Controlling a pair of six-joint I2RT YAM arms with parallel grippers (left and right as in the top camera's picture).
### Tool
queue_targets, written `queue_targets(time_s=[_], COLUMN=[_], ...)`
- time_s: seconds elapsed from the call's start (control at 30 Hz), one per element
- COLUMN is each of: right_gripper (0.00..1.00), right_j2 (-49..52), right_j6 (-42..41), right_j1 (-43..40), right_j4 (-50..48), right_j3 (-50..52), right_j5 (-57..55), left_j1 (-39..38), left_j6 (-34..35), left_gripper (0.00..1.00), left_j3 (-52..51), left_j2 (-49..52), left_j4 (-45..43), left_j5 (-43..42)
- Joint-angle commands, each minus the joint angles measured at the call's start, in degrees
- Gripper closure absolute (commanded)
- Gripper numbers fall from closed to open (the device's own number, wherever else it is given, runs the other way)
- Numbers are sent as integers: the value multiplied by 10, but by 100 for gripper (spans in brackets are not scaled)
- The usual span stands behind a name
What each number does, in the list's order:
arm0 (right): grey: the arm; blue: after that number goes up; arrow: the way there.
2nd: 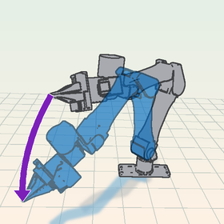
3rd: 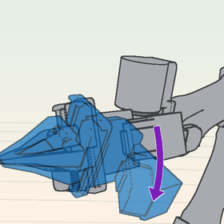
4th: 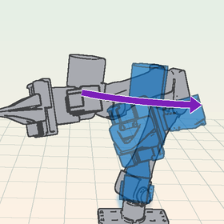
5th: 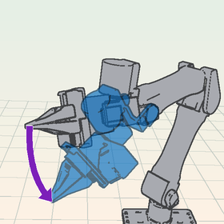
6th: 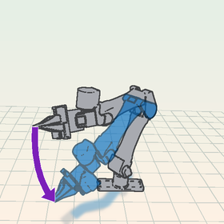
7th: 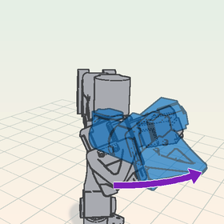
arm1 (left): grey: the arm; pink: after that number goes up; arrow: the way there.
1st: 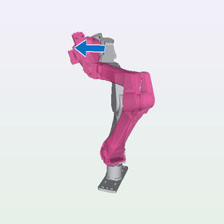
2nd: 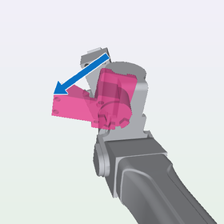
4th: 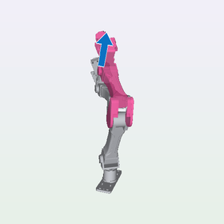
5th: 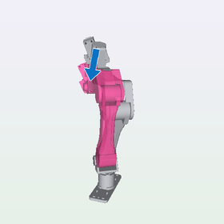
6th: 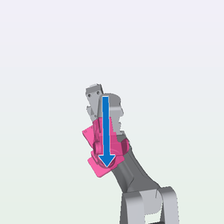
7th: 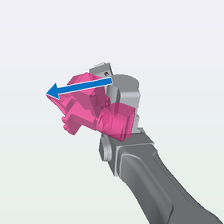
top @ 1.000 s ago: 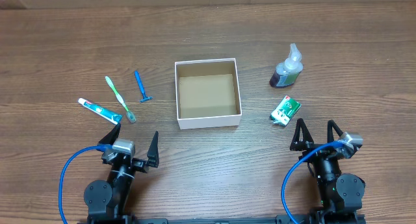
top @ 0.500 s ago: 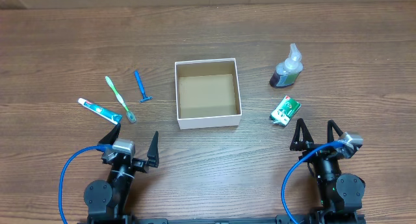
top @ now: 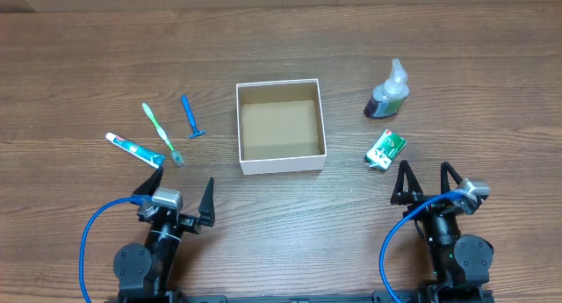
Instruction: Pack container
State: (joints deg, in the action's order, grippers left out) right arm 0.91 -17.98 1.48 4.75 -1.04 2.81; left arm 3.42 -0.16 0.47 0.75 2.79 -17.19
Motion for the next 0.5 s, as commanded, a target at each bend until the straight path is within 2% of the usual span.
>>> queue_targets(time_s=[0.0, 0.1, 0.2, 0.37, 0.47], right_gripper=[0, 0, 0, 0, 0], right_j2=[-5, 4, 64, 298, 486], right_j6=[1, 4, 38, 78, 83], right_j1=[-4, -4, -4, -4, -4], right_j4=[-2, 19, 52, 161, 290], right_j3=[5, -20, -110, -326, -503], right_j5=[19, 41, 63, 63, 63], left_j1=[4, 4, 4, 4, 4], left_j6=[3, 3, 3, 3, 3], left_gripper=[0, 0, 0, 0, 0], left_j3=[-2, -2, -2, -2, -2], left_j2=[-5, -5, -5, -5, -5], left_j4=[0, 0, 0, 0, 0], left_j5=[-2, -2, -2, -2, -2])
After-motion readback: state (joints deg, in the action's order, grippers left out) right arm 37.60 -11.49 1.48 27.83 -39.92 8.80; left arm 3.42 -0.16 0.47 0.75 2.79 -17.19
